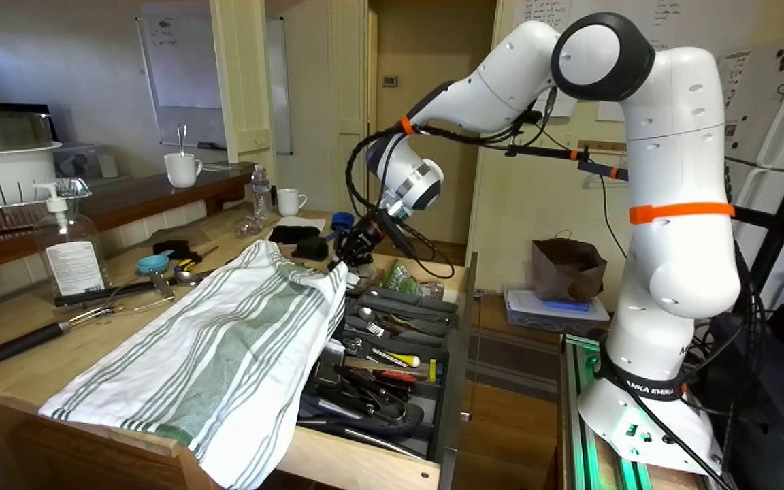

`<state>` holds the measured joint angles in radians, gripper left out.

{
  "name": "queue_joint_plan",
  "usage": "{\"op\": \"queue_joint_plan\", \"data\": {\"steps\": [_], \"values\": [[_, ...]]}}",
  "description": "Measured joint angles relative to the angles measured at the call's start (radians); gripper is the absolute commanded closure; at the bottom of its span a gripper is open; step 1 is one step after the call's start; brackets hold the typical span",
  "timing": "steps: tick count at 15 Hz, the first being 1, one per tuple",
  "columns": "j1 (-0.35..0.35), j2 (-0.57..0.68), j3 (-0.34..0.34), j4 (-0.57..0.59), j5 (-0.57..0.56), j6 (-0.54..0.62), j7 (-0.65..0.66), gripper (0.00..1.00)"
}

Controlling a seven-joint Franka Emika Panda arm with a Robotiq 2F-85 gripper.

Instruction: Fold the towel in half and close the cabinet drawer

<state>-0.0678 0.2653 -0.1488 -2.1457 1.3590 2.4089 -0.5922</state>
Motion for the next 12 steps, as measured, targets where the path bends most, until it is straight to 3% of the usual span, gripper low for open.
{"op": "queue_joint_plan", "data": {"steps": [3, 5, 12], "values": [[0.003, -0.087, -0.004, 0.038, -0.245, 0.029, 0.188, 0.99], [-0.003, -0.104, 0.002, 0.099, -0.337, 0.019, 0.236, 0.96], [-0.015, -0.100, 0.016, 0.104, -0.342, 0.018, 0.239, 0.99]]}}
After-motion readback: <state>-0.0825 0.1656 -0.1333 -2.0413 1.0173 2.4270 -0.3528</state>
